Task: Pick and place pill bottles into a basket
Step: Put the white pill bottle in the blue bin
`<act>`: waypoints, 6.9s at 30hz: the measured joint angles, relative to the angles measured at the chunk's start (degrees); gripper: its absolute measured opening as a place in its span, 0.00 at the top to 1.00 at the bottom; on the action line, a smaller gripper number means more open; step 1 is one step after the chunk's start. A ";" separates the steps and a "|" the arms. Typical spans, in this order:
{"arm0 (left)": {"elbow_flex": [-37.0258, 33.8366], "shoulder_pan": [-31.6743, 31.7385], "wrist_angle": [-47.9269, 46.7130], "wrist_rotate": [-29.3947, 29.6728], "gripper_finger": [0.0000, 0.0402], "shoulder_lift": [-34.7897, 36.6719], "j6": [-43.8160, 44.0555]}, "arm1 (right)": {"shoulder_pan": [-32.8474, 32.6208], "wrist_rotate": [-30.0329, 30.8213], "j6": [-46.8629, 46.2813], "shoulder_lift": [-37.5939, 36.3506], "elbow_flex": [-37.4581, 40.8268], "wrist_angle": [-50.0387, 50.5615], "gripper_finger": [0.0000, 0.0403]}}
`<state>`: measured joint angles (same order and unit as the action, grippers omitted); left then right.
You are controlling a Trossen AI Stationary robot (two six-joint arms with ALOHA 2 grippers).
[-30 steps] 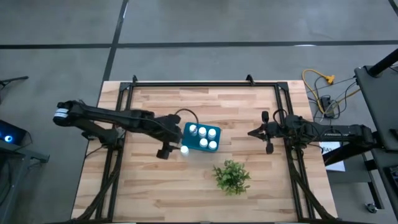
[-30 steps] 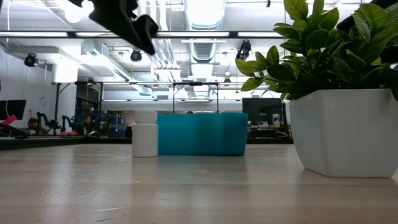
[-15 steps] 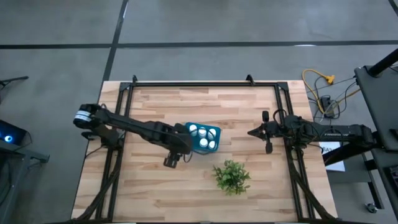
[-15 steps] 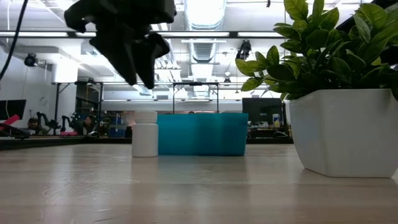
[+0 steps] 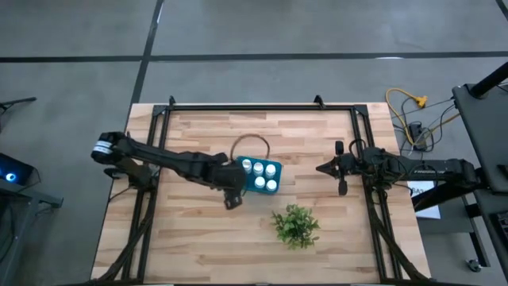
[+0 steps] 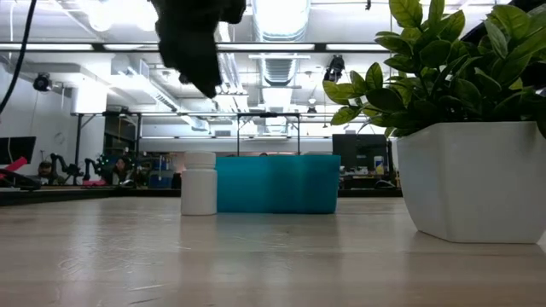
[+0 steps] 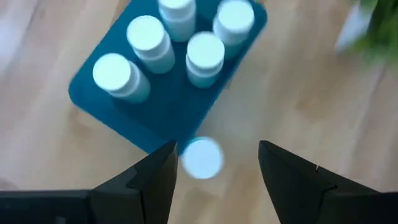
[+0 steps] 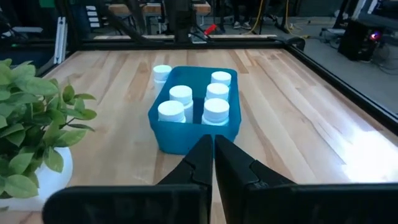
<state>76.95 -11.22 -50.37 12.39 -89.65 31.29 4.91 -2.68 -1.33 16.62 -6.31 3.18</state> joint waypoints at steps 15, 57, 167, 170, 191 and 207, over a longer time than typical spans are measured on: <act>0.87 -0.02 -0.48 -5.81 0.49 -0.63 32.93 | 0.00 -0.05 1.73 -0.02 0.00 -0.42 0.98; 1.02 1.64 -3.78 -9.10 0.49 -8.68 22.08 | -0.02 1.78 0.01 0.00 -0.02 -0.37 0.98; -0.82 4.89 -1.25 -11.76 0.24 -15.58 26.37 | 0.02 1.70 -1.26 0.42 -0.02 0.07 0.98; -0.24 4.92 -1.18 -12.12 0.29 -15.55 26.11 | 0.02 1.72 -1.26 0.42 -0.02 0.07 0.98; -0.25 5.53 -1.90 -13.80 0.63 -15.47 23.69 | -0.02 1.37 -1.21 0.46 -0.01 0.99 0.98; 0.28 4.46 -7.96 -15.79 0.65 -9.23 23.85 | 0.00 1.22 -1.39 0.43 0.11 1.40 0.98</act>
<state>77.23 -6.77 -58.33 -3.40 -98.88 55.14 4.91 -1.45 -2.73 17.05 -6.20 4.58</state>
